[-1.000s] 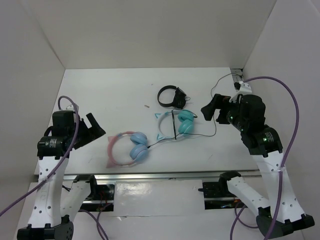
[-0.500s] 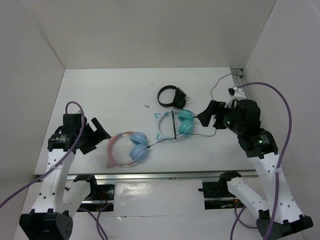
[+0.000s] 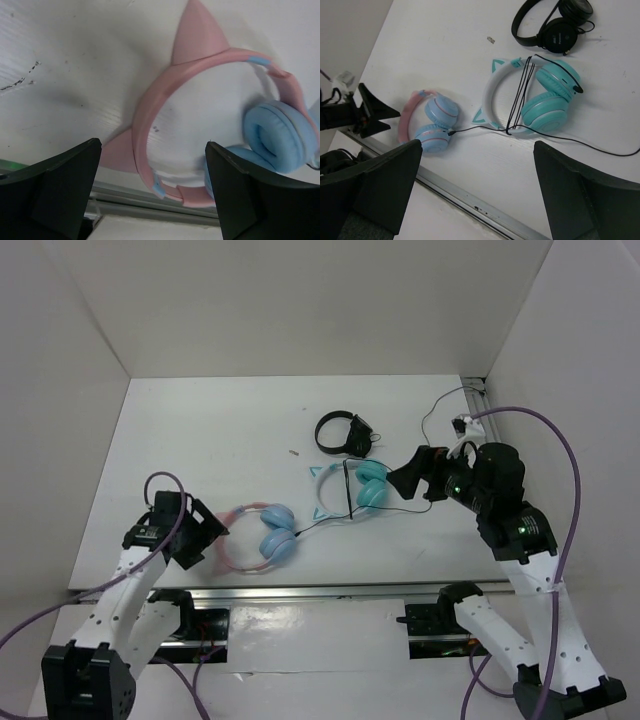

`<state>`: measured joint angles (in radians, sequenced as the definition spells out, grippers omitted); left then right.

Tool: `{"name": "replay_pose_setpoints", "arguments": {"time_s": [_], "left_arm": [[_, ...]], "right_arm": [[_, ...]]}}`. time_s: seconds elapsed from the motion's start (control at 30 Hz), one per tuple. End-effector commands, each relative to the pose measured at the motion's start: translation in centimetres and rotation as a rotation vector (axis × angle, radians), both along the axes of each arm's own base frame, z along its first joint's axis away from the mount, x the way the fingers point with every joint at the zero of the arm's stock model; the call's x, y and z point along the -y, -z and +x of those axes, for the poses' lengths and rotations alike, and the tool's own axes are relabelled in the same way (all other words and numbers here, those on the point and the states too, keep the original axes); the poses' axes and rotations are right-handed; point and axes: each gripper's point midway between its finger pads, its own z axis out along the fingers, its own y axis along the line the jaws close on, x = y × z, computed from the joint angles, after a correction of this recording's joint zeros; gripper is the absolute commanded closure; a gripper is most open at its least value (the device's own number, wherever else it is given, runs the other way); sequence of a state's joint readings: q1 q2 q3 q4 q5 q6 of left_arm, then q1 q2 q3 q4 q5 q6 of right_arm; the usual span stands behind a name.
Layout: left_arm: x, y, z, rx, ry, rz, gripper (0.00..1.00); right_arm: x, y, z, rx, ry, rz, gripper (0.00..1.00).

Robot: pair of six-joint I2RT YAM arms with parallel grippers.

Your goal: Wrap the headphones

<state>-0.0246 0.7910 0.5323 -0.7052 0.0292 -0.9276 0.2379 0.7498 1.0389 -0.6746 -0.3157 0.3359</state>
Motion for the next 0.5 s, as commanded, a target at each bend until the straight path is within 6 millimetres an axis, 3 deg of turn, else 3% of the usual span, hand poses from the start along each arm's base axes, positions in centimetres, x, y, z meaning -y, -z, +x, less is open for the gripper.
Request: {"name": "replay_pose_setpoints", "arguments": {"time_s": [0.0, 0.03, 0.23, 0.33, 0.47], "left_arm": [[-0.3, 1.8, 1.5, 0.017, -0.05, 0.027, 0.02], [-0.5, 3.1, 0.9, -0.037, -0.055, 0.042, 0.02], [-1.6, 3.8, 1.5, -0.026, -0.07, 0.135, 0.06], [-1.9, 4.7, 1.5, -0.059, -0.05, 0.169, 0.19], [-2.0, 5.3, 2.5, -0.082, -0.023, 0.216, 0.26]], "right_arm": [[-0.8, -2.5, -0.2, 0.099, -0.054, 0.029, 0.0], [-0.8, -2.5, -0.2, 0.099, -0.054, 0.029, 0.0], [-0.7, -3.0, -0.6, 0.121, -0.054, 0.034, 0.0], [-0.7, -3.2, -0.5, 0.13, -0.054, 0.036, 0.0], [-0.7, -2.8, -0.5, 0.121, -0.054, 0.034, 0.0]]}}
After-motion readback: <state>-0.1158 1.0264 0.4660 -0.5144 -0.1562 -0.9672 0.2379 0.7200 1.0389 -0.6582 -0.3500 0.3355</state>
